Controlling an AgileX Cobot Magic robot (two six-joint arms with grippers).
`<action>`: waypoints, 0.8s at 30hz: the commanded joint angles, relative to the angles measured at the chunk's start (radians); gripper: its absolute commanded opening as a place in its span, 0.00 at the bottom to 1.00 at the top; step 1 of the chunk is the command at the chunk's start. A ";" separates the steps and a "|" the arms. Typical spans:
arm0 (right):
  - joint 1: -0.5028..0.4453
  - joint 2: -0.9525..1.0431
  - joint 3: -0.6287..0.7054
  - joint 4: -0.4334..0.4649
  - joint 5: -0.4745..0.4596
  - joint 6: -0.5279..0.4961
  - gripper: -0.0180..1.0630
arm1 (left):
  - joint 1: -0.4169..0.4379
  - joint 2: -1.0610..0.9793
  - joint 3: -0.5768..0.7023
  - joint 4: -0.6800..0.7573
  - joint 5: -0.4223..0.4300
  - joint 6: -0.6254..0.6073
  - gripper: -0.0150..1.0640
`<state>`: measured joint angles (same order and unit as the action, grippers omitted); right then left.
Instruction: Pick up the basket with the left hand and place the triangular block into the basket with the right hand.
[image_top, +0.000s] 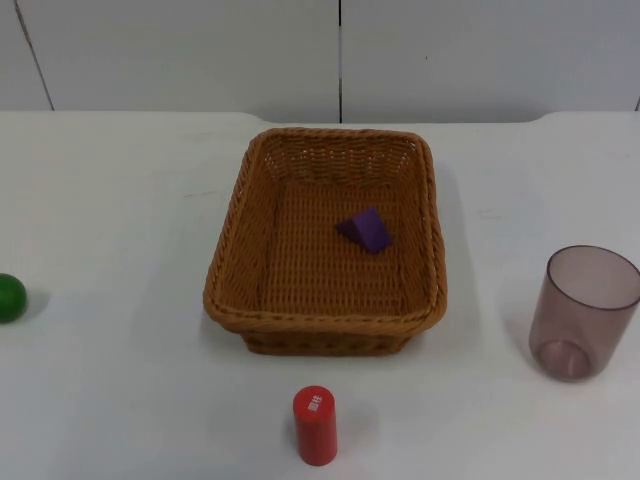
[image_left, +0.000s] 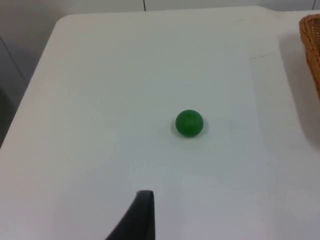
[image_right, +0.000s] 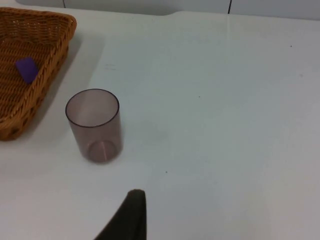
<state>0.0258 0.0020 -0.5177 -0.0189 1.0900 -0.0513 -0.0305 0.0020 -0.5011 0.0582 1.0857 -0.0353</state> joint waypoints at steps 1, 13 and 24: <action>-0.001 -0.002 0.003 -0.003 -0.013 -0.010 0.98 | -0.008 -0.002 0.006 0.006 -0.010 -0.010 0.99; -0.001 -0.002 0.003 -0.003 -0.013 -0.010 0.98 | -0.008 -0.002 0.006 -0.058 -0.010 0.090 0.99; -0.001 -0.002 0.003 -0.003 -0.013 -0.010 0.98 | -0.008 -0.002 0.006 -0.058 -0.010 0.087 0.99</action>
<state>0.0258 0.0020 -0.5177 -0.0189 1.0900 -0.0513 -0.0305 0.0020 -0.5011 0.0112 1.0857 0.0516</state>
